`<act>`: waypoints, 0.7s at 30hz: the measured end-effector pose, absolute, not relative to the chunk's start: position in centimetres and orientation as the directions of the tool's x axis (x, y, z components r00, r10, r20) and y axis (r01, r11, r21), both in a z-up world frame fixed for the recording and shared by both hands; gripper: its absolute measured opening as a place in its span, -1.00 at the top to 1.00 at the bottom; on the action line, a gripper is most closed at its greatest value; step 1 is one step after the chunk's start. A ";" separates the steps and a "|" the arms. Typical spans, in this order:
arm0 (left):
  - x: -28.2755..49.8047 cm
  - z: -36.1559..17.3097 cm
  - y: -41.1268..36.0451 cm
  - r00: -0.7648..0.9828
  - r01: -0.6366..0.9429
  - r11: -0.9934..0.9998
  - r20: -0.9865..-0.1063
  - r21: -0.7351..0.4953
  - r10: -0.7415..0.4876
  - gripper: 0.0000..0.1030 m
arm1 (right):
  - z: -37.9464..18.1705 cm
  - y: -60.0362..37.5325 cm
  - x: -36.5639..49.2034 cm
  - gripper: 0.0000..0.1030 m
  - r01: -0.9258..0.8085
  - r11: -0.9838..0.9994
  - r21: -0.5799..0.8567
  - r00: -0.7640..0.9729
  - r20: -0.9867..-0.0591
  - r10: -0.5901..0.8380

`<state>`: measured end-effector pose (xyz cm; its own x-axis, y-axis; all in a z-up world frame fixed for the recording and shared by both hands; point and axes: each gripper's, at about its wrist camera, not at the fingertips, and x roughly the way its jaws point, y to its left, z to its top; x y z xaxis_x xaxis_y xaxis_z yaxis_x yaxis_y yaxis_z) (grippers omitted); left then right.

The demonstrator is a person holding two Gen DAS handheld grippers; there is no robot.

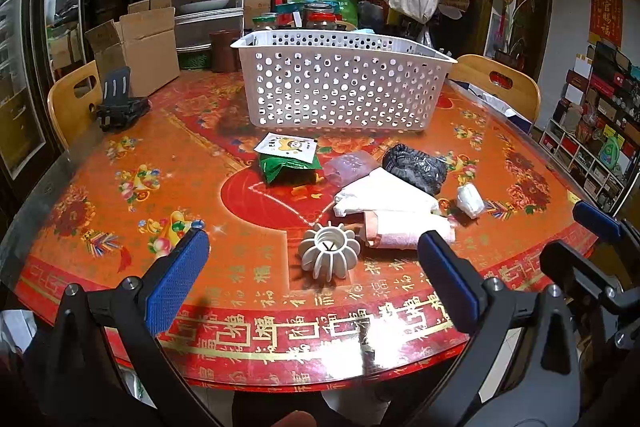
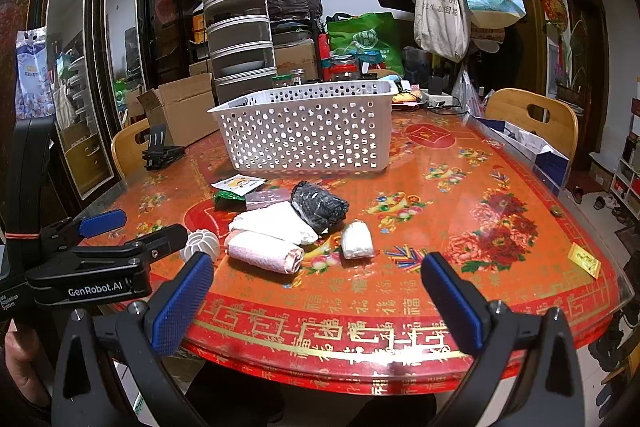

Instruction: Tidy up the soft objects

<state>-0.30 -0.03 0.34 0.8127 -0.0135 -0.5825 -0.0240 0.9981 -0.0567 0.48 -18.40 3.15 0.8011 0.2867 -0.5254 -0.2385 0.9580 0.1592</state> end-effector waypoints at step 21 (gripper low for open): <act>-0.1 0.1 0.3 0.809 -0.028 0.998 -0.587 -0.062 -0.014 -1.00 | 2.9 -18.2 0.8 -1.00 -0.226 0.961 0.162 0.795 -0.539 0.278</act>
